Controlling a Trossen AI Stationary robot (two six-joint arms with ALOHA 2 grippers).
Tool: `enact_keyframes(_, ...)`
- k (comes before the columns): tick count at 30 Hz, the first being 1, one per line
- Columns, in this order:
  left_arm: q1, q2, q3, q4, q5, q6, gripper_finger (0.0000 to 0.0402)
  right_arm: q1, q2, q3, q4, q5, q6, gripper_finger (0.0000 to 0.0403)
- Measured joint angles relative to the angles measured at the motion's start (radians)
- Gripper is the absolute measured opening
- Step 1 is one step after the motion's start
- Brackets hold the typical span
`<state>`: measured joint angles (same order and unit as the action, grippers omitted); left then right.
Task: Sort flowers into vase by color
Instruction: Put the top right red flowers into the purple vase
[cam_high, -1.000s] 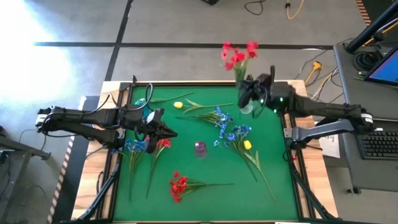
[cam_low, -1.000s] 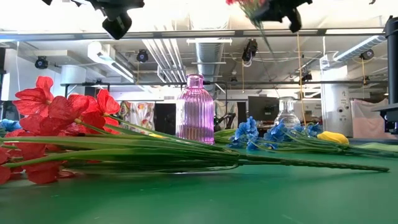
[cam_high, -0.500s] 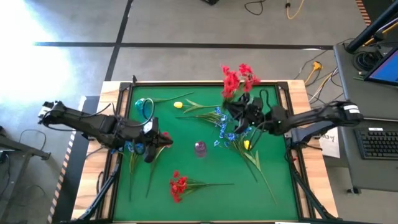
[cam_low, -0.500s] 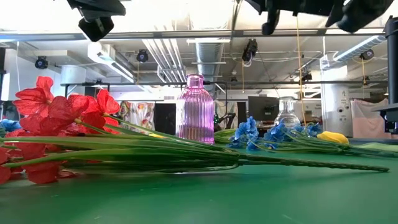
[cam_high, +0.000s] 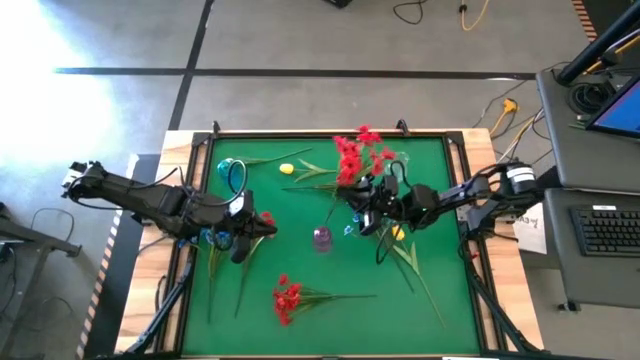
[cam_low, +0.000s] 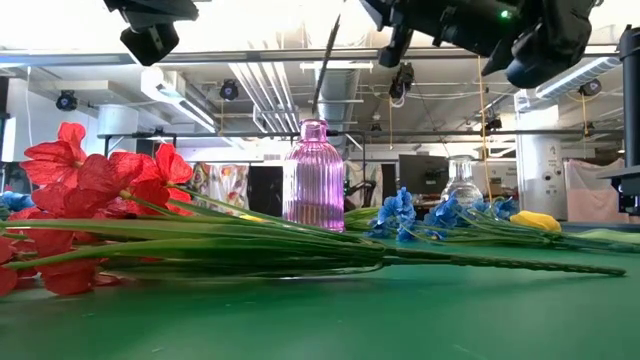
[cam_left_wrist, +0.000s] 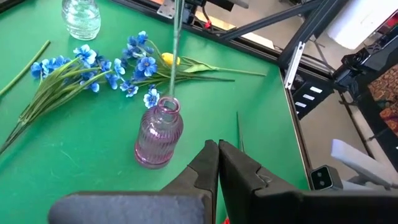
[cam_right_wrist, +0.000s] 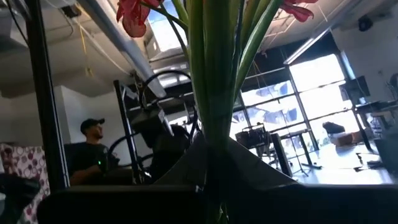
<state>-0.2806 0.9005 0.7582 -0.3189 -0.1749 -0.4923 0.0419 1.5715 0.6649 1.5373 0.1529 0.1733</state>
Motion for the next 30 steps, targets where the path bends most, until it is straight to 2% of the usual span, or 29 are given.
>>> enact_keyframes(12,0.0,0.0,0.0,-0.022,0.0,0.0,0.0,0.002,0.015,0.013,-0.079,-0.004,-0.029,0.0023)
enact_keyframes(30,0.001,0.001,0.0,-0.021,0.0,0.0,0.0,0.002,0.015,0.012,-0.187,-0.004,-0.062,0.0073)
